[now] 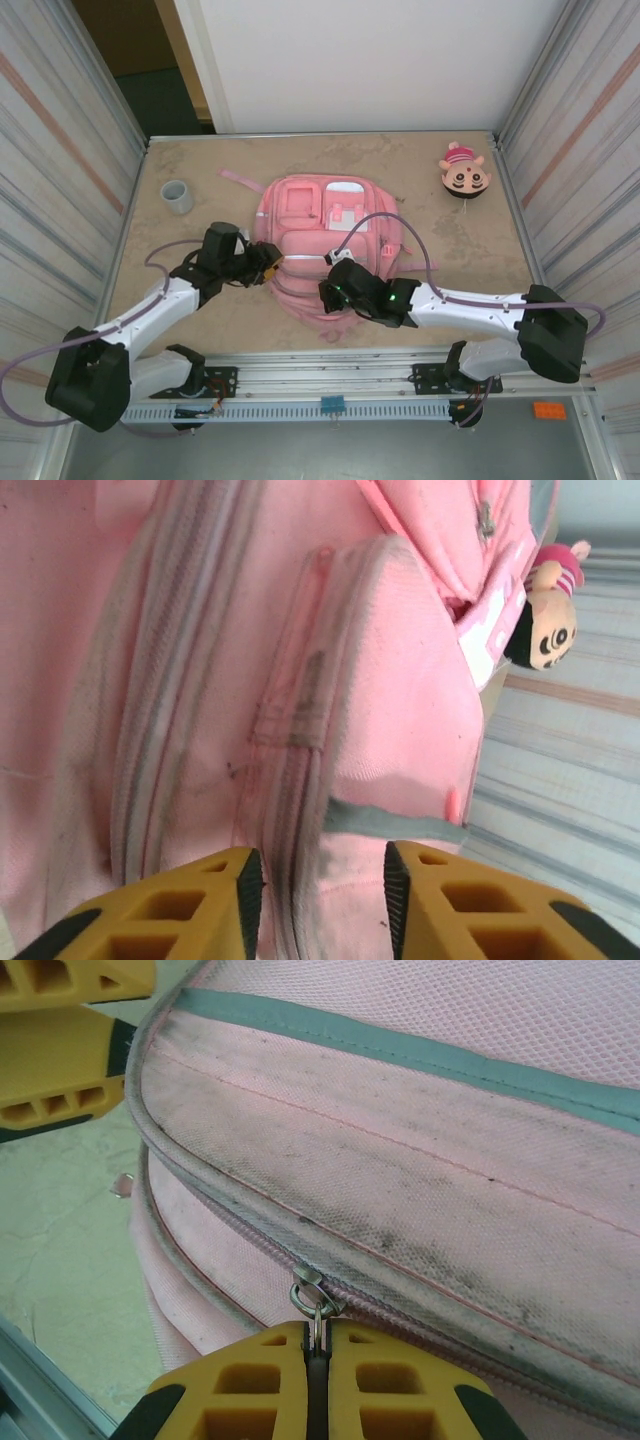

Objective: Pack books, pencil case, and school supplies into a backpack

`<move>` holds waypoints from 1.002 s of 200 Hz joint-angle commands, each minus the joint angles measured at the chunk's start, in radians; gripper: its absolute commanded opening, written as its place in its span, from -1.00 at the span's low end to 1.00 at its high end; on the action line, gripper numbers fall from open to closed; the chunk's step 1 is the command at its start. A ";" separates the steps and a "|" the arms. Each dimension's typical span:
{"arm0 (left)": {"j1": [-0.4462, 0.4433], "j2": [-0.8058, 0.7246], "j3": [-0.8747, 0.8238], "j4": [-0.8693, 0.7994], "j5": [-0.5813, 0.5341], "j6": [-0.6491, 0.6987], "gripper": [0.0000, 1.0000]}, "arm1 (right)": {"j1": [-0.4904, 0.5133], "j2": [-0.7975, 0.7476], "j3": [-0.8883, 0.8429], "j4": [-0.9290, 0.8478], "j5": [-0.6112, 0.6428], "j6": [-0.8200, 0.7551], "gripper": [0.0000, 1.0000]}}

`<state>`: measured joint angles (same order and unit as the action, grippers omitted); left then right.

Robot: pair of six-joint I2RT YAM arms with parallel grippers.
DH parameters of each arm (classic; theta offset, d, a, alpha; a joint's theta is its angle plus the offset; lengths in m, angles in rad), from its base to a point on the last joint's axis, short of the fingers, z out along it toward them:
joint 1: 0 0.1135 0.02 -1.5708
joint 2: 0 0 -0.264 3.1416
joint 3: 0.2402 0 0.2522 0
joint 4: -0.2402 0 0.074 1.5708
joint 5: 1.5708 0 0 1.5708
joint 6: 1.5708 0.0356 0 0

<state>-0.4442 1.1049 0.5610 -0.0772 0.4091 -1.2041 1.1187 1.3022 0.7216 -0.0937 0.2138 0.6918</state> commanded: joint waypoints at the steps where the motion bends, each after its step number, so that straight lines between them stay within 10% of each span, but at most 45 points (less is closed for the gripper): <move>1: -0.058 -0.096 0.030 -0.101 -0.086 0.133 -0.04 | 0.000 0.006 0.022 0.020 0.005 -0.032 -1.00; 44: -0.081 -0.230 0.110 -0.235 -0.258 0.719 0.13 | -0.033 0.003 0.017 0.046 -0.095 -0.049 -1.00; 139: -0.092 -0.193 0.124 -0.200 0.129 1.809 0.13 | -0.089 0.020 0.024 0.063 -0.221 -0.034 -1.00; 200: -0.194 0.025 0.165 -0.182 -0.006 2.044 0.17 | -0.103 0.025 0.028 0.073 -0.249 -0.041 -1.00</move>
<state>-0.6273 1.0649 0.6827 -0.2829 0.4526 0.6941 1.0195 1.3216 0.7216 -0.0669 -0.0044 0.6651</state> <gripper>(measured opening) 0.589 0.081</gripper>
